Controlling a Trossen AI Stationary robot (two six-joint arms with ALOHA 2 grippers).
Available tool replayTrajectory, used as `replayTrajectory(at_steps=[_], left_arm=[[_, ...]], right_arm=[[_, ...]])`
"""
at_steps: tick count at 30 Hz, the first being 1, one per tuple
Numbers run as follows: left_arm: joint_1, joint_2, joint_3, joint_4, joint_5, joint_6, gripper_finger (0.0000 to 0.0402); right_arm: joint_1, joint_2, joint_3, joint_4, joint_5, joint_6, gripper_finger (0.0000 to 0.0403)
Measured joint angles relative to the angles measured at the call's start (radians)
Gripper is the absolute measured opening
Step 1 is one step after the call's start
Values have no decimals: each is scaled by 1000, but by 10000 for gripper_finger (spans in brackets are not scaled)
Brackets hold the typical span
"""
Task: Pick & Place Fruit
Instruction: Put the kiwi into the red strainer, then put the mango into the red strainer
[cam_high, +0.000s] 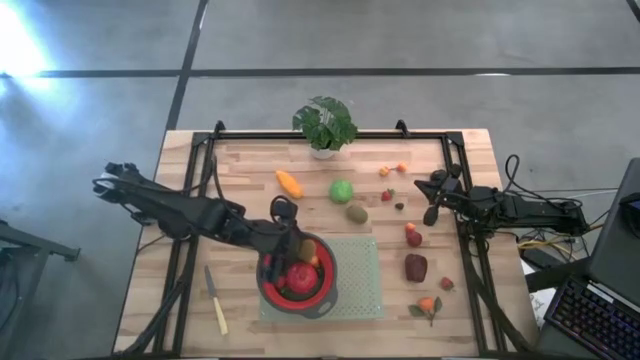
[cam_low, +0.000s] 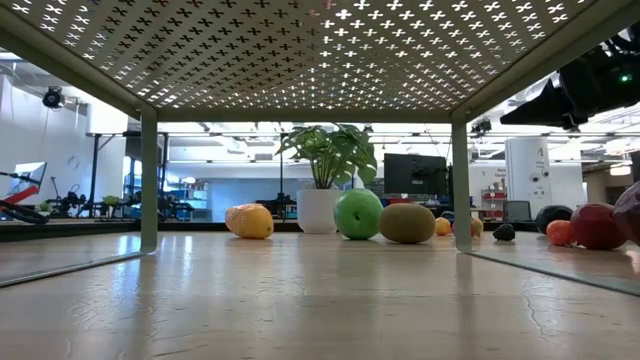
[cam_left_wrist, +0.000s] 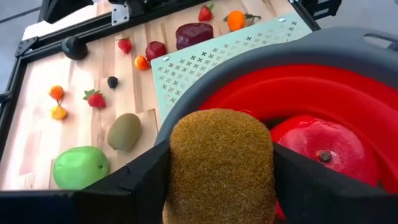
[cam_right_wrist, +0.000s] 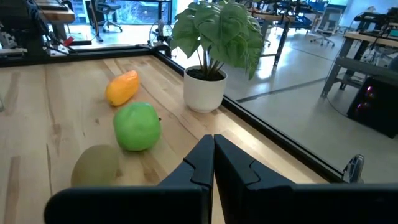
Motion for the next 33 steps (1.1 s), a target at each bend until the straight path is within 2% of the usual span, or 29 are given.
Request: replayTrajectory(at_steps=[9,13,18,21,26,33], left_arm=[[0,14,-1,27,14,52,331],[-3,8,9,25,58,88,341],[-24,-13,83,-63,55,195,340],[-28,-33,113,-90,9,181,340],[-22,-112,90,-163,-135,157,340],[-14,-287,-62,-188,-162,125,339]], right_arm=[[0,0,0,0,0,0,8],[0,0,0,0,0,0,8],[0,-1,0,0,0,1,8],[0,-1,0,0,0,0,8],[0,-1,0,0,0,0,8],[0,-1,0,-1,0,-1,9]])
